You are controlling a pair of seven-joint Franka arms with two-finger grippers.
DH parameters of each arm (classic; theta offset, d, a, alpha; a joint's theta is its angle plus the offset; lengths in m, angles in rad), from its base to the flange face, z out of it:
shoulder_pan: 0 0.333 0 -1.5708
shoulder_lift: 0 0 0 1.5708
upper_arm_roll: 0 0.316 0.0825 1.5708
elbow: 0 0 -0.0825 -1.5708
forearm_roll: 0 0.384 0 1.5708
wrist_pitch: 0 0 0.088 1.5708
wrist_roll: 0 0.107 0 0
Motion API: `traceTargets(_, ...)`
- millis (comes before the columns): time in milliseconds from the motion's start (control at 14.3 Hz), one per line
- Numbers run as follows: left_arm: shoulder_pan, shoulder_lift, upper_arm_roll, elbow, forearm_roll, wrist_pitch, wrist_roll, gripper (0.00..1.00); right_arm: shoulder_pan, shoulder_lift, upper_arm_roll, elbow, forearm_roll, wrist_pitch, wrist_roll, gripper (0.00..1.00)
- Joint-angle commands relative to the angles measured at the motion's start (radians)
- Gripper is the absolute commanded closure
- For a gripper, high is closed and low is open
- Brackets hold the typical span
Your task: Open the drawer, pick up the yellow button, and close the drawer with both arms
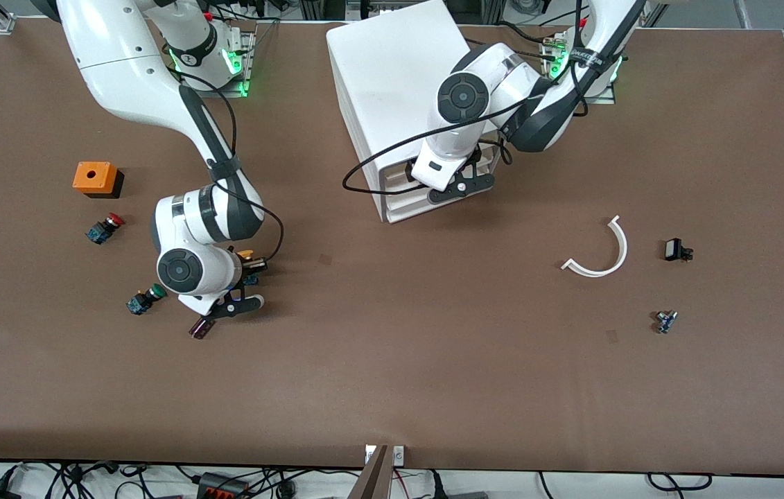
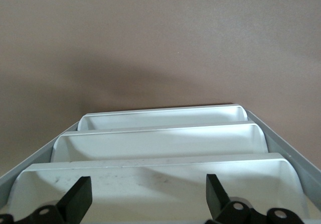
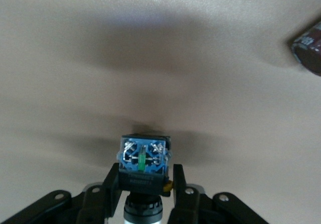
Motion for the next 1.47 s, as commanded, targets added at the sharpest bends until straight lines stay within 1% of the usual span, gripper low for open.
traceTargets(0, 0.0, -0.024, -0.014, -0.018, 0.015, -0.028, -0.007, 0.0, -0.007, -0.047, 0.007, 0.012, -0.003, -0.009, -0.009, 0.0)
traceTargets(210, 0.007, -0.017, -0.008, 0.005, 0.024, -0.026, -0.001, 0.0, -0.009, -0.087, 0.004, 0.1, -0.007, -0.133, -0.008, 0.0)
traceTargets(350, 0.029, -0.02, 0.001, 0.041, 0.032, -0.049, 0.038, 0.0, -0.007, -0.118, -0.015, 0.163, -0.01, -0.223, -0.009, 0.0)
traceTargets(421, 0.047, -0.018, 0.001, 0.069, 0.069, -0.081, 0.057, 0.0, -0.006, -0.131, -0.019, 0.192, -0.012, -0.271, -0.008, 0.0)
traceTargets(561, 0.087, -0.018, -0.002, 0.127, 0.185, -0.152, 0.13, 0.0, -0.001, -0.154, -0.056, 0.247, -0.013, -0.369, -0.008, 0.0)
traceTargets(631, 0.099, -0.017, 0.001, 0.153, 0.216, -0.184, 0.182, 0.0, -0.001, -0.171, -0.071, 0.272, -0.013, -0.412, -0.009, 0.0)
traceTargets(701, 0.121, -0.018, 0.002, 0.179, 0.236, -0.215, 0.239, 0.0, -0.006, -0.203, -0.081, 0.286, -0.013, -0.433, -0.009, 0.0)
traceTargets(771, 0.163, -0.017, 0.001, 0.212, 0.254, -0.25, 0.319, 0.0, -0.007, -0.234, -0.09, 0.287, -0.013, -0.441, -0.009, 0.0)
traceTargets(911, 0.239, -0.017, 0.001, 0.256, 0.259, -0.275, 0.46, 0.0, -0.006, -0.289, -0.114, 0.286, -0.013, -0.455, -0.008, 0.0)
traceTargets(981, 0.266, -0.017, 0.001, 0.269, 0.259, -0.287, 0.485, 0.0, -0.006, -0.305, -0.119, 0.286, -0.012, -0.467, -0.009, 0.0)
traceTargets(1051, 0.297, -0.018, -0.001, 0.285, 0.261, -0.323, 0.502, 0.0, -0.01, -0.315, -0.121, 0.286, -0.013, -0.467, -0.018, 0.0)
traceTargets(1121, 0.314, -0.018, -0.001, 0.319, 0.261, -0.375, 0.549, 0.0, -0.021, -0.319, -0.136, 0.286, -0.009, -0.467, -0.025, 0.0)
traceTargets(1262, 0.348, -0.017, 0.001, 0.38, 0.259, -0.454, 0.681, 0.0, -0.038, -0.319, -0.156, 0.287, -0.006, -0.458, -0.023, 0.0)
traceTargets(1332, 0.365, -0.023, 0.008, 0.388, 0.252, -0.471, 0.742, 0.0, -0.046, -0.319, -0.167, 0.29, -0.006, -0.457, -0.015, 0.0)
traceTargets(1402, 0.363, -0.05, 0.048, 0.387, 0.248, -0.479, 0.805, 0.0, -0.049, -0.319, -0.17, 0.299, -0.004, -0.46, -0.006, 0.0)
